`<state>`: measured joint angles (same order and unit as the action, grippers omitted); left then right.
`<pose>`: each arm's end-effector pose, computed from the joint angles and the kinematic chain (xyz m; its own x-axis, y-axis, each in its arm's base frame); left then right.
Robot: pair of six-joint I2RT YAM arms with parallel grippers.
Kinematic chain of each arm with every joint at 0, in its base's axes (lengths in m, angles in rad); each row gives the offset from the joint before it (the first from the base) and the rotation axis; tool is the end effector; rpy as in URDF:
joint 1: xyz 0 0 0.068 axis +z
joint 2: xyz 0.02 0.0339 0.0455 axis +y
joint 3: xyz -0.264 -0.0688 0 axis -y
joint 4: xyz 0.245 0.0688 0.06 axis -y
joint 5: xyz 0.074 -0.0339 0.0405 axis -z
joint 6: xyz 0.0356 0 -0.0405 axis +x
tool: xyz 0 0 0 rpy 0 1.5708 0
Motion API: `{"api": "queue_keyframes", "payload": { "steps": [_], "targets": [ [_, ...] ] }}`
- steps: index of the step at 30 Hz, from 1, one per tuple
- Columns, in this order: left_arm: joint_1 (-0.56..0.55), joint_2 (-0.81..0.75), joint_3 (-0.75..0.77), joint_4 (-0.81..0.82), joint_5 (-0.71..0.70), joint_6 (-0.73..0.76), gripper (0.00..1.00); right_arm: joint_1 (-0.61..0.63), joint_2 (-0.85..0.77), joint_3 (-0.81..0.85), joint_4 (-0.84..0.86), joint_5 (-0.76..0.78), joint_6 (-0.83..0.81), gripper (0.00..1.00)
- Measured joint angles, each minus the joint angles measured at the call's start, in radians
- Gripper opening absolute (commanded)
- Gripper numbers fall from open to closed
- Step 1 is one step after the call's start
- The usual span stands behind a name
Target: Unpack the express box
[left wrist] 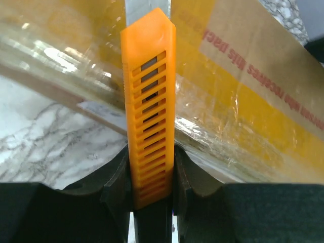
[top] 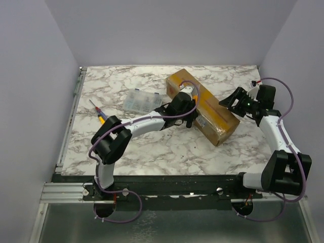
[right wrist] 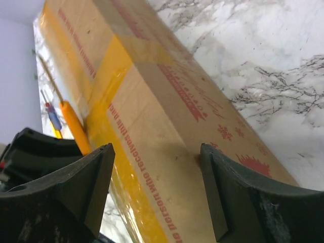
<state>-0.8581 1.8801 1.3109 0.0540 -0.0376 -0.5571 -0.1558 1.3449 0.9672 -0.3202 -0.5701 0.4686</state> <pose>0.2851 -0.3278 0.2295 -0.6619 -0.0421 -0.7484 0.4532 0.7727 -0.4444 0.2899 -0.0261 0.2694 -0.6919 0.4935 -0.5270 0.0388 0.7542 0.6555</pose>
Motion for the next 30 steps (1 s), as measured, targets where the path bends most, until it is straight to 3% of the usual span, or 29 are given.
{"api": "queue_keyframes", "payload": {
  "steps": [4, 9, 18, 23, 26, 30],
  "targets": [
    [0.035, 0.070, 0.108, -0.047, -0.006, 0.015, 0.00, -0.008, -0.061, -0.074, 0.078, -0.014, 0.044, 0.77],
    [0.071, 0.055, 0.114, -0.050, -0.014, 0.028, 0.00, 0.018, -0.072, -0.031, -0.002, 0.002, 0.026, 0.80],
    [0.065, -0.290, -0.159, -0.002, 0.078, -0.024, 0.00, 0.100, -0.188, 0.055, -0.063, 0.089, -0.073, 0.84],
    [0.119, -0.463, -0.364, 0.262, 0.231, -0.158, 0.00, 0.238, -0.275, 0.016, -0.028, -0.031, -0.105, 0.86],
    [0.176, -0.555, -0.494, 0.437, 0.290, -0.254, 0.00, 0.356, -0.349, -0.068, 0.069, -0.147, -0.072, 0.87],
    [0.188, -0.604, -0.545, 0.659, 0.353, -0.366, 0.00, 0.533, -0.387, -0.170, 0.263, -0.234, 0.043, 0.86]
  ]
}}
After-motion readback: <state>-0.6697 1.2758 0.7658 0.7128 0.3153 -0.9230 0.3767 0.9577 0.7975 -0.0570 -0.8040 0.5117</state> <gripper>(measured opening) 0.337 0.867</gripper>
